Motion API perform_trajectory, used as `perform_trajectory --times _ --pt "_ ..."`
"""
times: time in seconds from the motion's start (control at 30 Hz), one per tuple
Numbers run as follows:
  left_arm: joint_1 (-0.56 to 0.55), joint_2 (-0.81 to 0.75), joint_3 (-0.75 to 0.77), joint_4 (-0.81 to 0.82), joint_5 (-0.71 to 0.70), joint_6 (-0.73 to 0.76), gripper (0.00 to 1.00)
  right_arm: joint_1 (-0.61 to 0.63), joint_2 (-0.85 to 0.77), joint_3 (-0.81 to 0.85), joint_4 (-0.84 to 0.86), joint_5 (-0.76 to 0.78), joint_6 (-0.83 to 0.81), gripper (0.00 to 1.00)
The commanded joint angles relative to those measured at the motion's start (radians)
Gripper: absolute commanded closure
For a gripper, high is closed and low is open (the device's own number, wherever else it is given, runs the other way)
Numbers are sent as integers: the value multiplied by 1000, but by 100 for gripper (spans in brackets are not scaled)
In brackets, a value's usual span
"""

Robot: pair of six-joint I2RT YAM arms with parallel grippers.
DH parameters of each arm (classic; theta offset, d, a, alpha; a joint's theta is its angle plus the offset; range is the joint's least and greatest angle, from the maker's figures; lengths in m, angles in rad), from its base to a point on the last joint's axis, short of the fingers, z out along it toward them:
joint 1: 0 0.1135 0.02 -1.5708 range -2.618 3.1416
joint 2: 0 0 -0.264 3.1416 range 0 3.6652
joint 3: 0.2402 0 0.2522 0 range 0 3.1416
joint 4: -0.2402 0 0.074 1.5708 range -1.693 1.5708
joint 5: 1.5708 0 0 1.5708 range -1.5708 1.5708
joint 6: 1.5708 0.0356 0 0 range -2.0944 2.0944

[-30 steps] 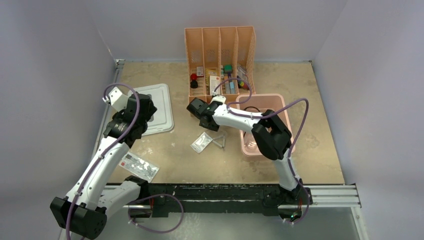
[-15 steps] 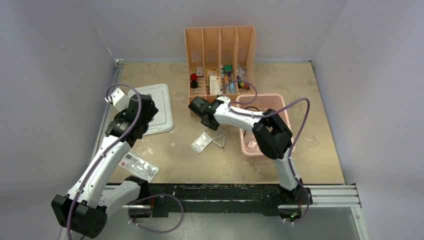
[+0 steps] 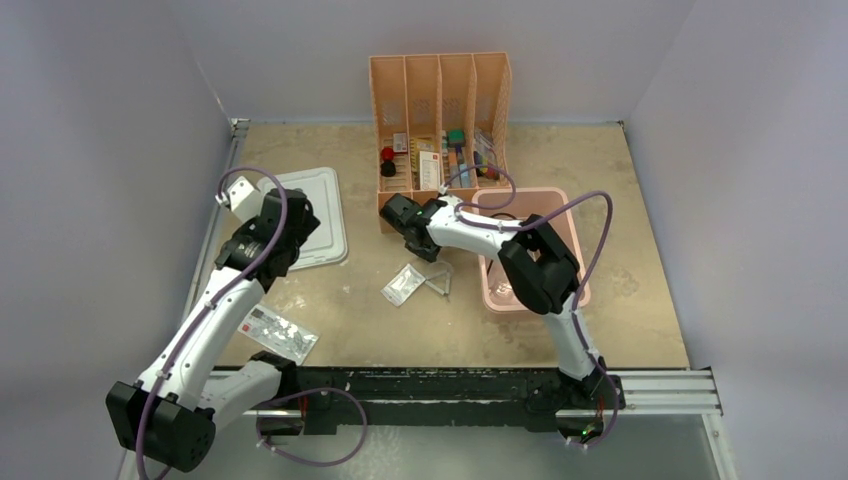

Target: Organize the chemistry lab equipment

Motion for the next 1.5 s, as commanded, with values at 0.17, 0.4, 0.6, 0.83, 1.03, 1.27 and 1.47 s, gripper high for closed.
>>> perform_trajectory --times 0.17,0.4,0.6,0.83,1.03,1.27,1.47 --pt "4 11 0 51 14 35 23 -19 29 39 -66 -11 85 76" --pt "4 17 3 55 21 43 23 -23 1 36 -53 -11 91 100" --pt "4 29 14 63 32 53 23 -23 -80 36 -58 -52 98 100" --pt "4 35 27 77 51 66 23 -23 -180 -2 2 -48 87 100" --pt "4 44 22 118 139 110 23 -24 -282 -60 128 -15 -24 100" --pt "4 31 -18 283 378 170 23 -23 -431 -109 359 -110 -445 100" --pt "4 34 -32 386 501 209 23 -37 -604 -148 435 -91 -764 100"
